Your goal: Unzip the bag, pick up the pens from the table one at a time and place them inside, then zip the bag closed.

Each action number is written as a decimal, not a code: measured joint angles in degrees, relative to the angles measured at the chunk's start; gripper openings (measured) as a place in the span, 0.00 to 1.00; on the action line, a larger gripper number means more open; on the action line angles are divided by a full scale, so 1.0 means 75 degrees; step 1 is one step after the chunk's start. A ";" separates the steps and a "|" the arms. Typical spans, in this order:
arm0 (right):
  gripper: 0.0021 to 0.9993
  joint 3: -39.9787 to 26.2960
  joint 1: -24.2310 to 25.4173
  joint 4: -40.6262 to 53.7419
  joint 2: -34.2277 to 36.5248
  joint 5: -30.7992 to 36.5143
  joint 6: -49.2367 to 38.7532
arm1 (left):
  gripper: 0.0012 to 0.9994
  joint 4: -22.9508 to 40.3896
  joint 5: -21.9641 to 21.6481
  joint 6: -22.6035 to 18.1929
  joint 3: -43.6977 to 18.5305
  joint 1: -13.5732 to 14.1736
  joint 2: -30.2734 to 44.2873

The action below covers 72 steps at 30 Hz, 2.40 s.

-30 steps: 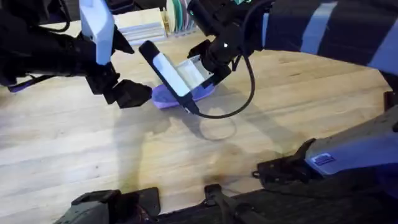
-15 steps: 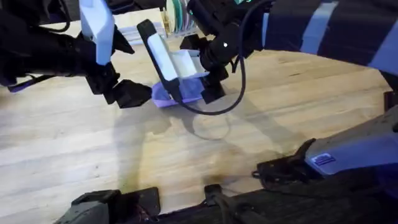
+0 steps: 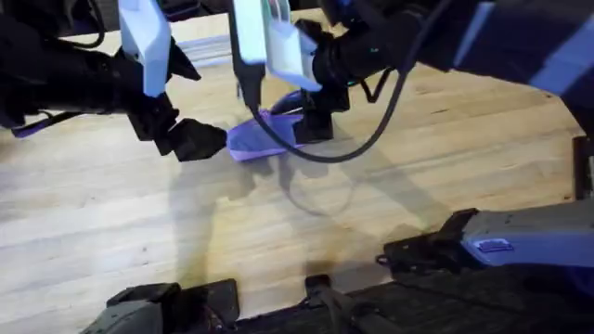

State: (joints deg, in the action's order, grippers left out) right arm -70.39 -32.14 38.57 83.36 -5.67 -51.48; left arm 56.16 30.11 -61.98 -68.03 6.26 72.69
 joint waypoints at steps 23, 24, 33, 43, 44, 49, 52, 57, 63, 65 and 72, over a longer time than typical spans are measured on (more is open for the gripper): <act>1.00 0.0000 -0.0044 0.0085 -0.0476 -0.0425 0.5887 | 0.99 -0.0035 -0.0020 -0.0900 0.0000 -0.0749 0.1005; 1.00 0.0000 -0.0044 0.0054 -0.0477 -0.0539 0.5934 | 0.99 -0.0042 -0.0017 -0.0990 0.0000 -0.0749 0.1015; 1.00 0.0000 -0.0044 -0.0376 -0.0476 -0.1213 0.6102 | 0.99 -0.0061 0.0226 -0.1642 0.0000 -0.0893 0.1759; 1.00 0.0000 -0.0137 -0.1146 -0.0036 -0.1373 0.7112 | 0.99 -0.0190 0.1065 -0.2090 0.0000 -0.1377 0.2809; 1.00 0.0000 -0.0154 -0.1157 0.0039 -0.1373 0.7233 | 1.00 -0.0198 0.1123 -0.2092 0.0000 -0.1399 0.2890; 1.00 0.0000 -0.0195 -0.1198 0.0337 -0.1376 0.7878 | 0.99 -0.0201 0.1353 -0.2312 0.0000 -0.1414 0.3159; 1.00 0.0000 -0.0198 -0.1412 0.0427 -0.1376 0.8132 | 0.99 -0.0201 0.1425 -0.2569 0.0000 -0.1414 0.3206; 1.00 0.0000 -0.0198 -0.1995 0.1192 -0.1372 0.8341 | 0.99 -0.0137 0.1536 -0.3132 0.0000 -0.1414 0.3209; 1.00 0.0000 -0.0198 -0.2107 0.1797 -0.1370 0.8390 | 0.99 0.0018 0.1612 -0.3354 0.0000 -0.1414 0.3209; 1.00 0.0000 -0.0198 -0.2104 0.1893 -0.1368 0.8418 | 0.99 0.0103 0.1617 -0.3388 0.0000 -0.1414 0.3209; 0.94 0.0000 -0.0198 -0.2113 0.2001 -0.1367 0.8767 | 0.99 0.0273 0.1620 -0.3435 0.0000 -0.1414 0.3209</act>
State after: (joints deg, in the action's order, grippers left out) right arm -70.39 -33.63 22.72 98.37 -15.92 14.27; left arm 58.21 42.26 -87.74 -68.03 -4.34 96.75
